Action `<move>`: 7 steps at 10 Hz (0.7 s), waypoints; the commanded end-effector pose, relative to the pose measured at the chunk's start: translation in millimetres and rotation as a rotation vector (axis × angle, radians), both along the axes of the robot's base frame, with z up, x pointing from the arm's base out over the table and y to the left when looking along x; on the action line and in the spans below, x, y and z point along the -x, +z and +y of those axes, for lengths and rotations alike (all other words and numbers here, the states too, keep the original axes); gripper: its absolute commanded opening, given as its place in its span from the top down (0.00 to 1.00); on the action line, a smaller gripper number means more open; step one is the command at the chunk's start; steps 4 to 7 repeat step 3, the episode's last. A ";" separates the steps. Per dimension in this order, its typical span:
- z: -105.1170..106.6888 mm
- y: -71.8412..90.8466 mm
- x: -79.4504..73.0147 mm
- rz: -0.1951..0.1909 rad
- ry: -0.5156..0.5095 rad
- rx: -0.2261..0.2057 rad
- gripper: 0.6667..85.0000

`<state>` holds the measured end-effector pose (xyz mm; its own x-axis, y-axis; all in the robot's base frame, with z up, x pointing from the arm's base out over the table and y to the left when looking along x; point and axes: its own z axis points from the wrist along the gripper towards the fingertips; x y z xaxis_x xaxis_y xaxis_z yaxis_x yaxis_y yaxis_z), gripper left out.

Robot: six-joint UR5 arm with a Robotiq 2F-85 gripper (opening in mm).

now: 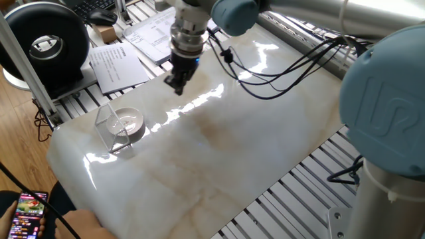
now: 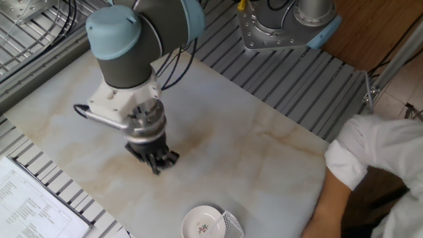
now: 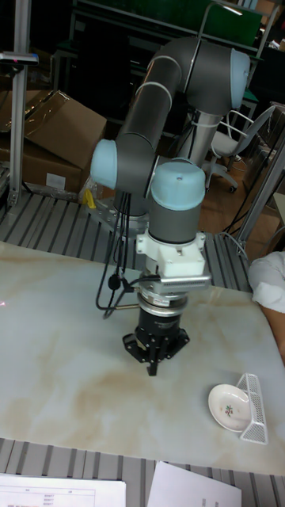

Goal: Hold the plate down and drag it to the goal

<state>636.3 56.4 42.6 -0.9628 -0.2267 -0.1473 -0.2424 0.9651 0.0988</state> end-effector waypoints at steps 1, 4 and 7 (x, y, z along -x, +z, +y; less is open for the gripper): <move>-53.9 3.8 25.9 0.017 0.031 0.055 0.99; -38.0 8.5 27.3 0.016 0.021 0.037 0.99; -38.0 8.5 27.3 0.016 0.021 0.037 0.99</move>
